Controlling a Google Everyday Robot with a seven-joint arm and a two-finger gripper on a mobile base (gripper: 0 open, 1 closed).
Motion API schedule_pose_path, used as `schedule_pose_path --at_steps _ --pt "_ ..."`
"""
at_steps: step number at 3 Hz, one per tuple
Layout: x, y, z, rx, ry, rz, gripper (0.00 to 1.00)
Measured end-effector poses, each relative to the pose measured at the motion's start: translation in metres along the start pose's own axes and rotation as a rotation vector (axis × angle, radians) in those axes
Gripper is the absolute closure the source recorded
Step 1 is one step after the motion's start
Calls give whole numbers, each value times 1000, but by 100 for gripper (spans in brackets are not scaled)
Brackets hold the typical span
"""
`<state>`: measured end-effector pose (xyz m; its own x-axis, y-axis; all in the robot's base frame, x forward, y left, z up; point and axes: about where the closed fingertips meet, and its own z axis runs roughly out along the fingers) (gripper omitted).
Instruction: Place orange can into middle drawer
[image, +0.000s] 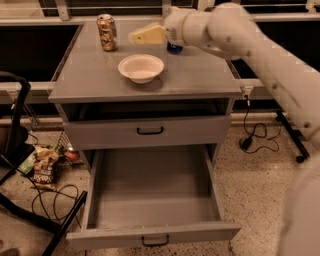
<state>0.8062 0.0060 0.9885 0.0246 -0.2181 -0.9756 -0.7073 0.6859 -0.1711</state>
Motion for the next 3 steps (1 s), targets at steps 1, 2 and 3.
schedule_pose_path --at_steps 1,2,3 --pt "-1 -9 70 39 24 16 0" --pt "12 -24 151 77 37 78 0" --pt "12 -24 151 77 37 78 0"
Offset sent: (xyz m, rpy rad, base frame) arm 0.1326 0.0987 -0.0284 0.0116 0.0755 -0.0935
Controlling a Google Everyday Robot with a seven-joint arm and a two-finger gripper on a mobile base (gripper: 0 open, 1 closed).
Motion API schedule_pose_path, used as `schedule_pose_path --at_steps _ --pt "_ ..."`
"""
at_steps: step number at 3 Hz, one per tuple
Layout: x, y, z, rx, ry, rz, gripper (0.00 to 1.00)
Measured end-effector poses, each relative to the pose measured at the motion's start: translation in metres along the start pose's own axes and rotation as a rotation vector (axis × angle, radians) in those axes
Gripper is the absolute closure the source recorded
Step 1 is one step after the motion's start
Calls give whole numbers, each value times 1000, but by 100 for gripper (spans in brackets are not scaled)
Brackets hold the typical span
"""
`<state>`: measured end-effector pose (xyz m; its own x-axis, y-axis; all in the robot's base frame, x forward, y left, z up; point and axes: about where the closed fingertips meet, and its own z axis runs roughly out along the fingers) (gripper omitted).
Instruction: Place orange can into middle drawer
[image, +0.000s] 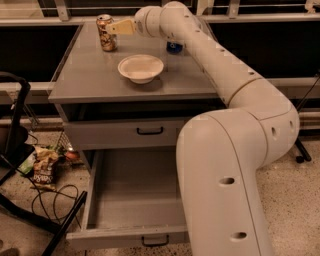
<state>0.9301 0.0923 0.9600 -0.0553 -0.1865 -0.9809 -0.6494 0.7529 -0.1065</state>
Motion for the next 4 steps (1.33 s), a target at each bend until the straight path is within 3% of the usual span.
schedule_pose_path --at_steps 2,4 --pt "-2 15 41 -48 -69 0 0" --pt "3 17 71 -38 -86 59 0"
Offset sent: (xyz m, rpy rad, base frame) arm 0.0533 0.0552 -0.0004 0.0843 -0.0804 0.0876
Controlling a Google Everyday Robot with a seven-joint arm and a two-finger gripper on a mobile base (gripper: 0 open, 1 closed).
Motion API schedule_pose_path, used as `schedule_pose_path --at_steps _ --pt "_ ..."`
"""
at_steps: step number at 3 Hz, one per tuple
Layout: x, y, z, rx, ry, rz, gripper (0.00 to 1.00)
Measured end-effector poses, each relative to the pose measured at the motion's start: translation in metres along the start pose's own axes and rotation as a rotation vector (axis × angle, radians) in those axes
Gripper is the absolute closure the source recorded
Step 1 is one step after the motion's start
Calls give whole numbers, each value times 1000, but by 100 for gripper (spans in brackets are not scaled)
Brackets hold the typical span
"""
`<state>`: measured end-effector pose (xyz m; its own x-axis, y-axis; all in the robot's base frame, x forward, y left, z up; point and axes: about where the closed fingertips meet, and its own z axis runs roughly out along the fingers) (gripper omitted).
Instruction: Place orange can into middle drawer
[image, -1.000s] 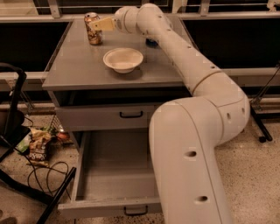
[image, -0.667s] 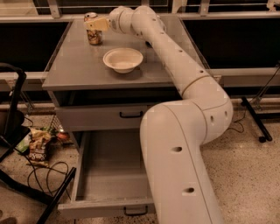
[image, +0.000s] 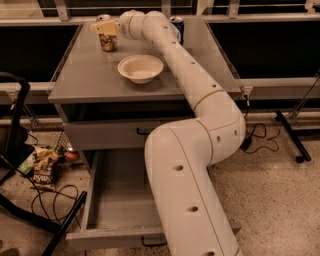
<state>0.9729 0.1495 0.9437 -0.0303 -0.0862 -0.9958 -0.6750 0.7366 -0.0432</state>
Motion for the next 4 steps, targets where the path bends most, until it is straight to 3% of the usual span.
schedule_pose_path --at_steps 1,4 --pt "3 -1 12 16 -6 39 0" --pt "14 15 34 8 15 64 0"
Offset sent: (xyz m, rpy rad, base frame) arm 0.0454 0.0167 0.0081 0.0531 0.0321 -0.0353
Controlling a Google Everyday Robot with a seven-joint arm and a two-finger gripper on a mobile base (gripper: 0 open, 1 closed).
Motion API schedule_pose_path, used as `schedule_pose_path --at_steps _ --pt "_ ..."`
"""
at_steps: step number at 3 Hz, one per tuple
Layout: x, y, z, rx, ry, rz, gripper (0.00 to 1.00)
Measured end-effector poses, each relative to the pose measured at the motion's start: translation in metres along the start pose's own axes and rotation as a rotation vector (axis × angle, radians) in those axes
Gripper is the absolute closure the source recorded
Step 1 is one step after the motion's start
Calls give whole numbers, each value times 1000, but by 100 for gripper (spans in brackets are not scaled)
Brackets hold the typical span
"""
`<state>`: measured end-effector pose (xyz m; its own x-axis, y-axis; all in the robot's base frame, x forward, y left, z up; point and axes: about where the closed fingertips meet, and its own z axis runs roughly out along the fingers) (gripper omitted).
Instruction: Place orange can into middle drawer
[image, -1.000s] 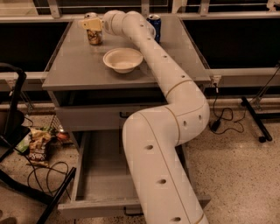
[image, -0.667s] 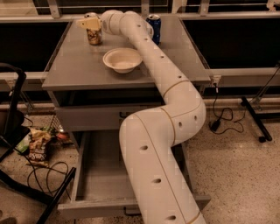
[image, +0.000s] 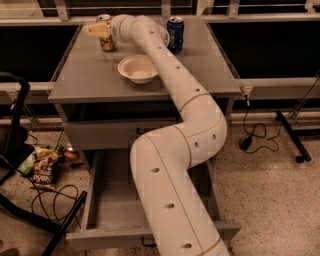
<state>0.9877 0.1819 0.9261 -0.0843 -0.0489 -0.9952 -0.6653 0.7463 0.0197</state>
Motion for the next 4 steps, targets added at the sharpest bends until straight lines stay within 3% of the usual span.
schedule_pose_path --at_steps 1,4 --pt "5 8 6 -14 11 -9 16" --pt "5 8 6 -14 11 -9 86"
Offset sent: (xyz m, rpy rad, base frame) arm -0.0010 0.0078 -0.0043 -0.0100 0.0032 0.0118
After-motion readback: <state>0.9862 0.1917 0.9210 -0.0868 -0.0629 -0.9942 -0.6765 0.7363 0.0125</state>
